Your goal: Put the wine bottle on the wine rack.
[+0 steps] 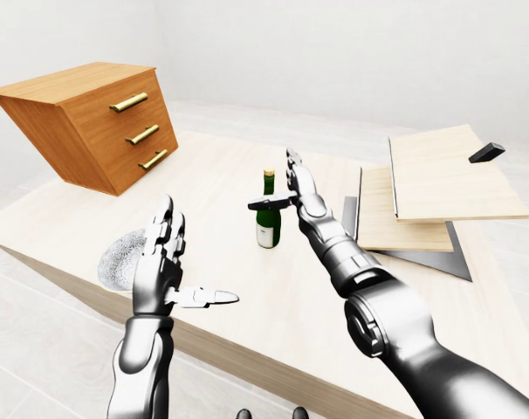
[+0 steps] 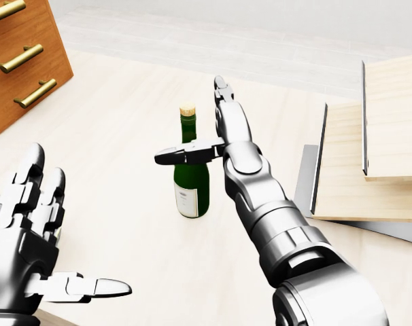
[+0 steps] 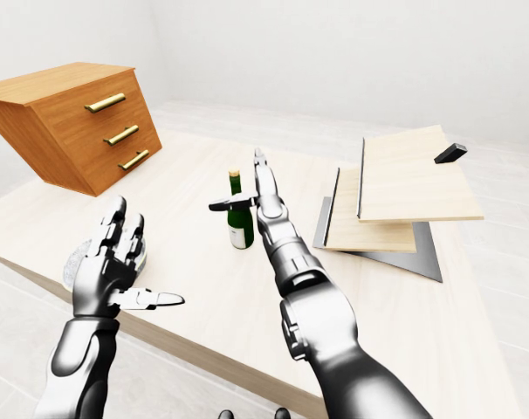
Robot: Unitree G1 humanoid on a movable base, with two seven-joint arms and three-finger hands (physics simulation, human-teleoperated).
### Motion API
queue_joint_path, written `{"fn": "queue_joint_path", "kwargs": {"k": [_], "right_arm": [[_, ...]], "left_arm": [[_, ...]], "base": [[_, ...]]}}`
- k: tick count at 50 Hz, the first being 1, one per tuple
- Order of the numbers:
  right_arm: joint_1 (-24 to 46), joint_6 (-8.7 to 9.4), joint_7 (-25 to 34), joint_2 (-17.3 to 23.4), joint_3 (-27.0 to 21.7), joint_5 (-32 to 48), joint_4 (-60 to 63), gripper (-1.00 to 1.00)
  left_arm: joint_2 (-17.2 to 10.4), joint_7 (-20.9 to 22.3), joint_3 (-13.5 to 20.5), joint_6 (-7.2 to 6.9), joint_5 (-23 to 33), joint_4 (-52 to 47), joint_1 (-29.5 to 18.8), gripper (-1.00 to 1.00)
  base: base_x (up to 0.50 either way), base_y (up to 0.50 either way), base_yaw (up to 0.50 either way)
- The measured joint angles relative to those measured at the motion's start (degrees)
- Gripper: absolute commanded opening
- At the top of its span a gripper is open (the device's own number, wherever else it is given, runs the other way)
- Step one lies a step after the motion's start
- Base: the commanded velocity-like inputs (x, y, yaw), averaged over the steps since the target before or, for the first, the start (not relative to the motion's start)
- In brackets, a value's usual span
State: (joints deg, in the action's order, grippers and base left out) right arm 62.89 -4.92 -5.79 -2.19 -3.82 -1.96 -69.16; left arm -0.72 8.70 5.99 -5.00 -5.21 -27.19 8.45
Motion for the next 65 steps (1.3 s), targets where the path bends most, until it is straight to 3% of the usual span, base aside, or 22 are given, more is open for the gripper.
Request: {"fn": "queue_joint_path", "kwargs": {"k": [49,52,53,55,56,65], "right_arm": [[5.25,1.74,-2.15,0.56,-1.86,3.42,-4.34,1.0],[5.2,1.68,-2.17,0.53,-1.94,3.54,-4.41,0.84],[5.19,1.66,-2.16,0.51,-1.95,3.57,-4.43,0.68],[5.14,1.61,-2.16,0.48,-1.99,3.63,-4.47,0.62],[5.11,1.59,-2.15,0.46,-2.0,3.66,-4.49,0.49],[4.73,1.24,-2.08,0.28,-2.12,3.89,-4.71,0.19]], "left_arm": [[-0.4,0.8,1.85,0.0,-1.44,3.12,0.01,1.0],[-0.38,0.81,1.87,0.0,-1.43,3.08,0.05,1.0],[-0.37,0.81,1.87,0.0,-1.42,3.06,0.07,1.0],[-0.35,0.81,1.86,0.0,-1.41,2.98,0.11,1.0],[-0.35,0.81,1.86,0.0,-1.41,2.93,0.14,1.0],[-0.28,0.8,1.87,0.0,-1.37,2.54,0.32,1.0]], "base": [[0.0,0.0,0.0],[0.0,0.0,0.0],[0.0,0.0,0.0],[0.0,0.0,0.0],[0.0,0.0,0.0],[0.0,0.0,0.0]]}}
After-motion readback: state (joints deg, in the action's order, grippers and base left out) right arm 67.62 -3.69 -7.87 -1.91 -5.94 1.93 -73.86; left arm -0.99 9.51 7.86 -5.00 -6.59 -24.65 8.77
